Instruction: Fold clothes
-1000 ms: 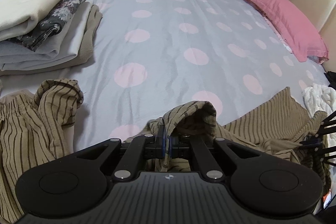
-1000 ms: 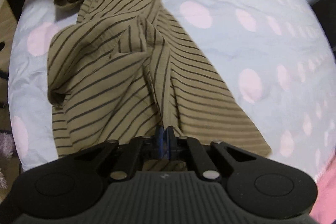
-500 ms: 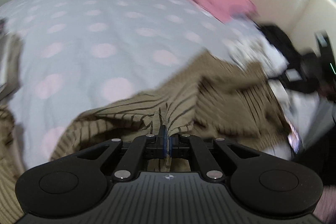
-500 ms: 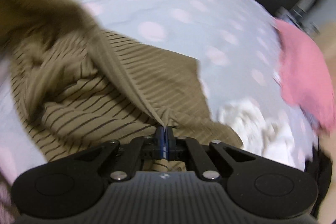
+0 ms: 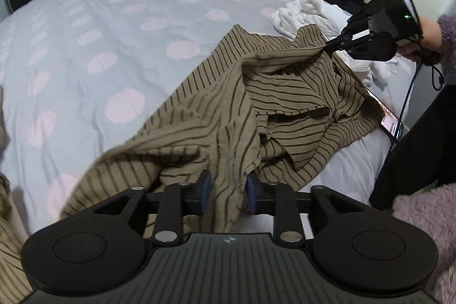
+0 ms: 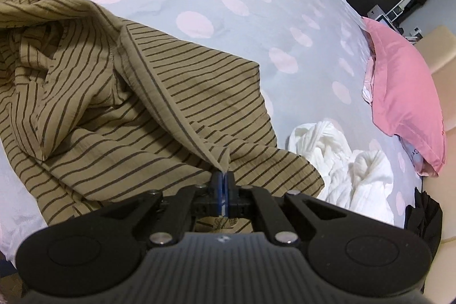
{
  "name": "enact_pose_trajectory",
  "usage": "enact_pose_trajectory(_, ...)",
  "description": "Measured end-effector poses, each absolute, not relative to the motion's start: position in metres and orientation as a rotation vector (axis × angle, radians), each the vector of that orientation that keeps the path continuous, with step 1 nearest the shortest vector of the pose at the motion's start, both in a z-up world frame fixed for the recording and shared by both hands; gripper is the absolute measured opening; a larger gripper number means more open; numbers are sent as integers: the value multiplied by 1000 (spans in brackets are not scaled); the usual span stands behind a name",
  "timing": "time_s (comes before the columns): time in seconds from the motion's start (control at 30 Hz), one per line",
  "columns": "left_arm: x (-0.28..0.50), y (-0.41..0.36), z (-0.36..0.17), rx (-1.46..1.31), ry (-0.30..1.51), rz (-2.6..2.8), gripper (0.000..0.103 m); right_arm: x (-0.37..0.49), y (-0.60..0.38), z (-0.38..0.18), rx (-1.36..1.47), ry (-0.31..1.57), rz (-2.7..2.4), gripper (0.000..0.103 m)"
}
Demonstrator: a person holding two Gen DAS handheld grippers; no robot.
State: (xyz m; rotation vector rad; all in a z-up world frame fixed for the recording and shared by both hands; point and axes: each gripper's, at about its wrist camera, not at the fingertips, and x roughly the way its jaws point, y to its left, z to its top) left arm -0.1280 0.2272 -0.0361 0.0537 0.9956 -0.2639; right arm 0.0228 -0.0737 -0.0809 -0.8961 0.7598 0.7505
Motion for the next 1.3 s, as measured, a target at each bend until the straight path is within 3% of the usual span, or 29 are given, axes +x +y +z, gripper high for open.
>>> enact_pose_trajectory(0.07, -129, 236, -29, 77, 986, -251, 38, 26, -73, -85, -896, 763, 759, 2)
enact_pose_trajectory(0.4, -94, 276, -25, 311, 973, -160, 40, 30, -76, -93, -887, 774, 786, 2)
enact_pose_trajectory(0.53, -77, 294, -29, 238, 1016, -247, 41, 30, -76, -96, -891, 780, 789, 2)
enact_pose_trajectory(0.77, -91, 290, -13, 188, 1055, -459, 56, 35, -73, -100, -892, 807, 805, 2)
enact_pose_trajectory(1.0, -78, 306, -16, 172, 1065, -423, 56, 39, -73, -104, -901, 824, 810, 2)
enact_pose_trajectory(1.3, -54, 344, -59, 136, 1171, -341, 56, 42, -71, -107, -905, 840, 821, 2)
